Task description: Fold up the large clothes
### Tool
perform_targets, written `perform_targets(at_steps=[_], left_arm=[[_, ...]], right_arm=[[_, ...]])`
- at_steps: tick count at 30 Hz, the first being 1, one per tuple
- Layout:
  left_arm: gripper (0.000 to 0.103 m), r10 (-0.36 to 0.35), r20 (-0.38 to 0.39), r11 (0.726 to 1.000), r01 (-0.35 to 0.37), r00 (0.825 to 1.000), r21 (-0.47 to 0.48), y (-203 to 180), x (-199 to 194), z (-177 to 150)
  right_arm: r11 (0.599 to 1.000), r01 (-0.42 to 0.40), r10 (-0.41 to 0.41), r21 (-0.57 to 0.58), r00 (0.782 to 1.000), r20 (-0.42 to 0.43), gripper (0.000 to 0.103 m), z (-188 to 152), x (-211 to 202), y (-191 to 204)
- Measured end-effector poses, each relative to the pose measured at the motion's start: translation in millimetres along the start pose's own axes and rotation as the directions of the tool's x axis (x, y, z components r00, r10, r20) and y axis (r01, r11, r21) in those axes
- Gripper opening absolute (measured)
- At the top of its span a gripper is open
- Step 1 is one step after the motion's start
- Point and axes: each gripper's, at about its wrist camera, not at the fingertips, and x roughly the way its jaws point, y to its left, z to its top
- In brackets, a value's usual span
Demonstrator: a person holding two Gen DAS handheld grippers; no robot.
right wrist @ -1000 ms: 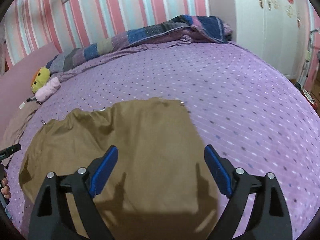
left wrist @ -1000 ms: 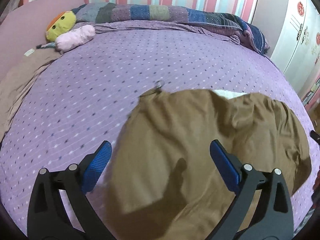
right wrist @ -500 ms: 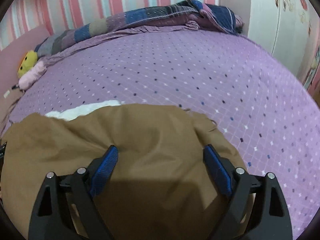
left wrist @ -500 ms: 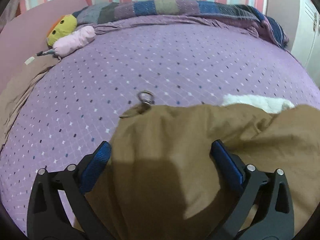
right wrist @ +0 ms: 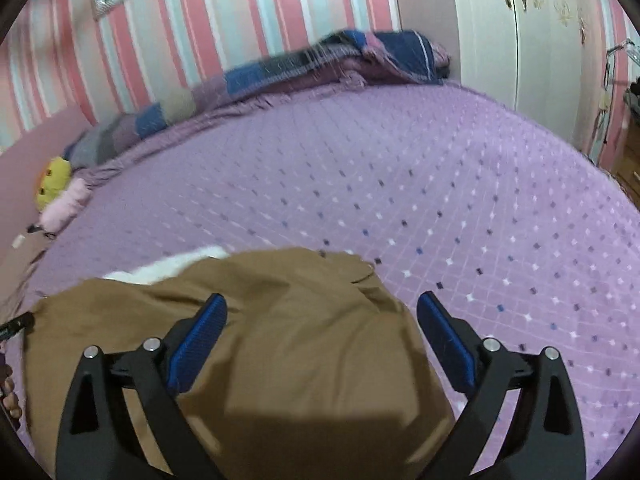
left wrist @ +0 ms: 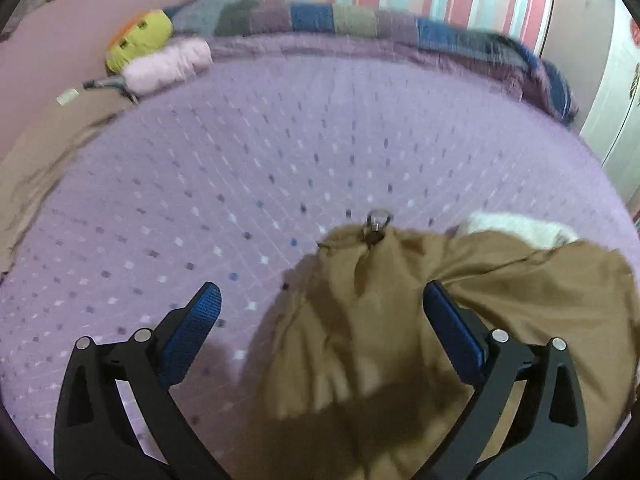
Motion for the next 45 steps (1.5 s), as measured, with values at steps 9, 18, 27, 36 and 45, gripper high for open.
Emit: perform_targets(at_steps=[9, 18, 27, 36, 45], left_arm=[[0.1, 0.034, 0.164, 0.999, -0.036, 0.986, 0.008, 11, -143, -33], [0.1, 0.087, 0.189, 0.996, -0.088, 0.978, -0.004, 22, -228, -102], [0.1, 0.074, 0.154, 0.997, -0.077, 0.985, 0.015, 39, -267, -150], [0.1, 0.021, 0.181, 0.994, -0.04, 0.983, 0.101, 27, -308, -166], [0.1, -0.034, 0.167, 0.992, 0.013, 0.985, 0.125, 19, -328, -165]], right_arm=[[0.998, -0.027, 0.032, -0.061, 0.995, 0.098, 0.101, -37, -136, 78], [0.993, 0.003, 0.004, -0.117, 0.998, 0.065, 0.101, -100, -213, 162], [0.988, 0.026, -0.011, -0.155, 0.995, 0.098, 0.101, -140, -275, 198], [0.983, 0.058, -0.039, -0.172, 0.993, 0.111, 0.101, -153, -309, 209], [0.989, 0.071, -0.055, -0.133, 0.991, 0.12, 0.101, -146, -334, 208]])
